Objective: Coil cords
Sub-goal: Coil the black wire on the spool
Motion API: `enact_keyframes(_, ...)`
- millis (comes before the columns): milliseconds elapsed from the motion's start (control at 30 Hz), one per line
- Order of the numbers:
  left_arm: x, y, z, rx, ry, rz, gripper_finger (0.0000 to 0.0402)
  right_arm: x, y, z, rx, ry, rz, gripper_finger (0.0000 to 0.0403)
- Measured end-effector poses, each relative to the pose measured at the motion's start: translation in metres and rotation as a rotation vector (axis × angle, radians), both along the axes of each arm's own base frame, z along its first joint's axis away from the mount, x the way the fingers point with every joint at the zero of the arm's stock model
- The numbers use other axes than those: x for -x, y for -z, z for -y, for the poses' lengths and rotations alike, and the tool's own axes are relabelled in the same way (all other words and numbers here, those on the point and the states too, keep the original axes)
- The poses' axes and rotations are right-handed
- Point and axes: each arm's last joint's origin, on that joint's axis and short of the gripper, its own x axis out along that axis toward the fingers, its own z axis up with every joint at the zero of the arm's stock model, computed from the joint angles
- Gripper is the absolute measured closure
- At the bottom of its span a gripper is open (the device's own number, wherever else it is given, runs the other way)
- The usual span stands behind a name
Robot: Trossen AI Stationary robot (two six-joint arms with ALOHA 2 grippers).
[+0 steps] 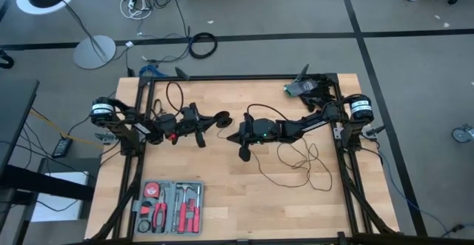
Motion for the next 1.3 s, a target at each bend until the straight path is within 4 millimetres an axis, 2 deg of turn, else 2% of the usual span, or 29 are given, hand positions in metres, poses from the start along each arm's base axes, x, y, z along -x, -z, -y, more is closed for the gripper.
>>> enact_keyframes(233, -0.018, 0.005, 0.0, 0.026, 0.04, -0.132, 0.0401, -0.003, -0.004, -0.005, 0.041, -0.004, -0.007, 0.0401)
enact_keyframes(567, -0.015, 0.014, 0.0, 0.039, 0.035, -0.207, 0.0401, 0.004, 0.001, 0.001, 0.003, 0.033, -0.125, 0.0402)
enact_keyframes(733, -0.014, 0.02, 0.0, 0.052, 0.035, -0.276, 0.0401, 0.016, -0.024, 0.01, 0.001, 0.086, -0.134, 0.0403)
enact_keyframes(900, -0.014, 0.021, 0.0, 0.045, 0.036, -0.283, 0.0401, 0.023, -0.054, 0.031, 0.019, 0.126, -0.068, 0.0403)
enact_keyframes(1133, -0.014, 0.022, 0.0, 0.046, 0.036, -0.299, 0.0401, 0.009, -0.085, 0.055, 0.034, 0.118, -0.081, 0.0403)
enact_keyframes(1300, -0.014, 0.023, -0.001, 0.045, -0.007, -0.303, 0.0401, 0.002, -0.103, 0.049, 0.045, 0.068, -0.025, 0.0403)
